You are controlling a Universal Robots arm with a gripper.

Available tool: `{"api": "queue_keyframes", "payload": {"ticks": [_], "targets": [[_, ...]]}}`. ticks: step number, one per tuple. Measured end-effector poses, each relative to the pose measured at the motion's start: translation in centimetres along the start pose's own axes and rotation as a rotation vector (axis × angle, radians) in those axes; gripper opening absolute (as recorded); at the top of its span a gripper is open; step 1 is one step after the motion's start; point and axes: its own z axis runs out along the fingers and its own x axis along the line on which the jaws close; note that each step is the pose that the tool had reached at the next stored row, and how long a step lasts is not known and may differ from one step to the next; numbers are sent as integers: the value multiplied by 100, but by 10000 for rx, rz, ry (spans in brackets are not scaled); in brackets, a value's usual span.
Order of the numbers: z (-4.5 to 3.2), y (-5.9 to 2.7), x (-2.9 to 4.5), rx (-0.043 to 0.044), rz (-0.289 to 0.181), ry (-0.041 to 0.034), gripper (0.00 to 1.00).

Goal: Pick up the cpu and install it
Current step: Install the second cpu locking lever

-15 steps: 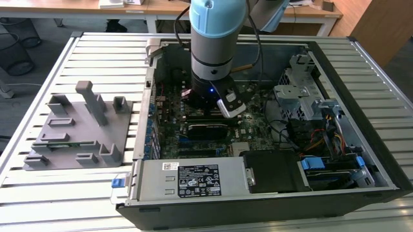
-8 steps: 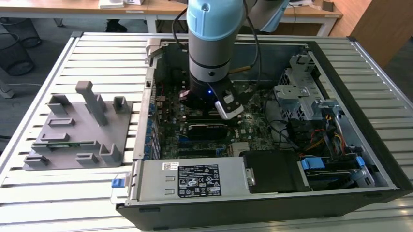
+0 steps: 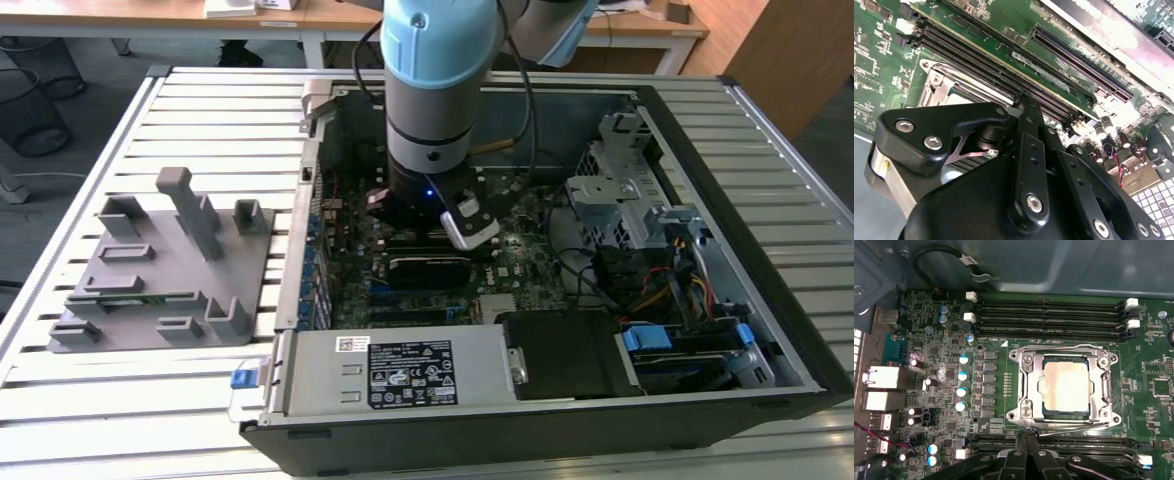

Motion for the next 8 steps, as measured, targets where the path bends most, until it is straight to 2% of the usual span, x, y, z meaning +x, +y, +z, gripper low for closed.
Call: {"api": "queue_keyframes", "payload": {"ticks": [8], "targets": [[46, -8, 36, -68, 0, -1, 11]]}}
